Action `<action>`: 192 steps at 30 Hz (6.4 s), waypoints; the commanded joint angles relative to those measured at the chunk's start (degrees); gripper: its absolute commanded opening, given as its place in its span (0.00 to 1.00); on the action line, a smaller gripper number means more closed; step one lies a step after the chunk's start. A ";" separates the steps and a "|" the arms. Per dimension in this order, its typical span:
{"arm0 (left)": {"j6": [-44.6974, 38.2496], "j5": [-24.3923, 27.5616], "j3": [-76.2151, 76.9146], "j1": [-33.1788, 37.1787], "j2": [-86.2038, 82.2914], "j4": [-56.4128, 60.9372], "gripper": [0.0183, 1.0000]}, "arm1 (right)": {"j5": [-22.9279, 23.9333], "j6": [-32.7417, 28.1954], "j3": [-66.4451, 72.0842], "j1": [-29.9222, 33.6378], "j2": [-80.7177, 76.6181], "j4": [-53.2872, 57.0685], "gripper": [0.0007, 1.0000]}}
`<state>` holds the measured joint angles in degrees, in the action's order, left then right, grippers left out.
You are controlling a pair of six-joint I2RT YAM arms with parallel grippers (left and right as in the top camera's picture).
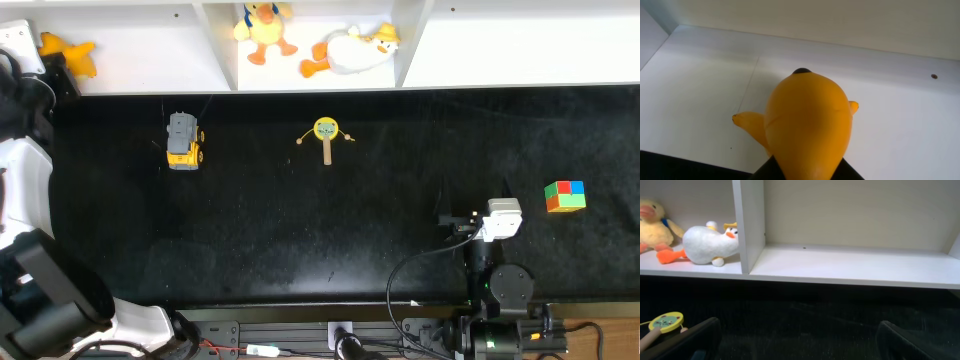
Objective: Store Toys
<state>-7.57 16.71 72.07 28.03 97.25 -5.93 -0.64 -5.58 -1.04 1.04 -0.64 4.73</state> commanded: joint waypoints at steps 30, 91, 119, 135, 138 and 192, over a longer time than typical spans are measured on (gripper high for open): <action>0.59 0.76 1.18 -0.46 0.92 2.19 1.00 | 0.24 0.46 0.76 -0.37 0.39 -0.31 1.00; -4.57 -4.42 -31.82 -20.28 -13.81 -4.39 0.76 | 0.24 0.46 0.79 -0.37 0.39 -0.31 1.00; -4.35 -5.53 -31.06 -20.39 -34.91 -18.73 0.35 | 0.24 0.46 0.79 -0.37 0.39 -0.31 1.00; -4.37 -2.67 -14.86 -22.64 -19.93 -13.68 0.35 | 0.24 0.46 0.76 -0.37 0.39 -0.33 1.00; -4.37 -2.84 -10.01 -22.64 -14.03 -12.72 0.35 | 0.24 0.48 0.79 -0.37 0.39 -0.31 1.00; 2.29 -16.94 -71.67 -34.03 -97.13 1.33 1.00 | 0.24 0.46 0.79 -0.37 0.39 -0.31 1.00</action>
<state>-6.59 0.32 0.69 -3.20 0.91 -4.71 -0.62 -5.56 -1.04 1.04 -0.64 4.69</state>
